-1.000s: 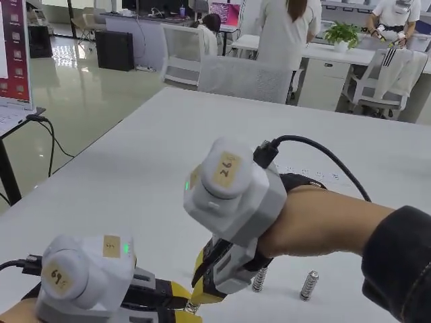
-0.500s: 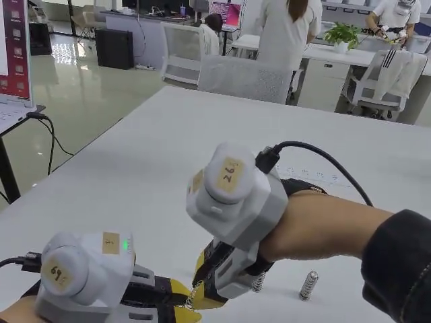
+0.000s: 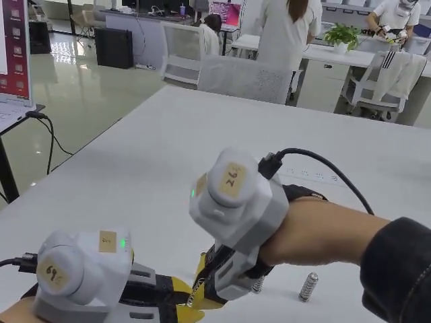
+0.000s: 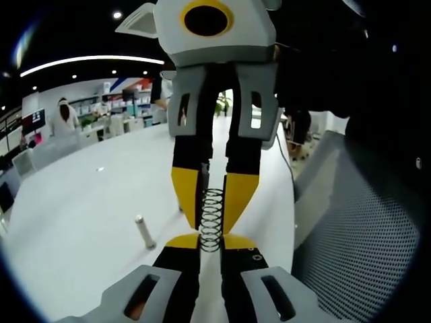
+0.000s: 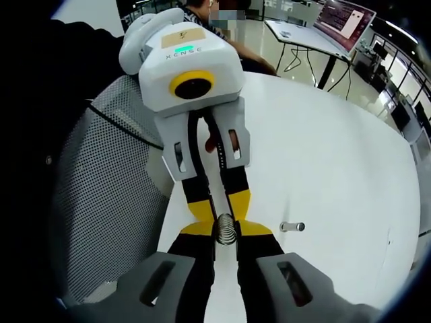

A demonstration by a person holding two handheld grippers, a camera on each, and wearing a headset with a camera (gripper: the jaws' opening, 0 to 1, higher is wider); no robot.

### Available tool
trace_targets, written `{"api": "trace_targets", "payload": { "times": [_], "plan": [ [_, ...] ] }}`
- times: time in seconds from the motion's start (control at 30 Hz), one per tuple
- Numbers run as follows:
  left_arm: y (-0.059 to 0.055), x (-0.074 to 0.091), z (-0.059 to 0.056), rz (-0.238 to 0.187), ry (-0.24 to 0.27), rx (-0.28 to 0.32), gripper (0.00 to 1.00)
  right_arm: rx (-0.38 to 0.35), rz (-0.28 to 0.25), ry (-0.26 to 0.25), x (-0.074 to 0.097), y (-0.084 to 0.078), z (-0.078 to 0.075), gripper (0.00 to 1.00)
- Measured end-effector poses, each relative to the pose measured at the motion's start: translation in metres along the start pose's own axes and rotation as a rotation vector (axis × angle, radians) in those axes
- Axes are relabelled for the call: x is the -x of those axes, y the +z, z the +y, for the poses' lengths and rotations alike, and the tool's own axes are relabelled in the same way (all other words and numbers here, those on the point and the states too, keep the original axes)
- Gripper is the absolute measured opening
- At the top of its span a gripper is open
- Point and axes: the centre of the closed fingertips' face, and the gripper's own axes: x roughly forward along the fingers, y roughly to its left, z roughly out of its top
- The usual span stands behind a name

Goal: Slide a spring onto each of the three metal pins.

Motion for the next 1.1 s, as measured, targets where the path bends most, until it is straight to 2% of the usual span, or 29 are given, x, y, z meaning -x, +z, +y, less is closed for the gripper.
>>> {"api": "trace_targets", "payload": {
  "times": [0.17,0.73,1.1],
  "plan": [
    [-0.002,0.001,0.002,0.007,0.008,0.005,0.04,-0.006,0.005,-0.002,-0.001,0.000,-0.001,0.08],
    [-0.009,0.003,0.014,0.020,0.070,0.081,0.32,-0.023,0.054,-0.043,0.006,-0.017,-0.013,0.08],
    [-0.014,0.004,0.017,0.022,0.088,0.122,0.46,-0.054,0.055,-0.088,0.019,-0.025,-0.032,0.08]
  ]
}}
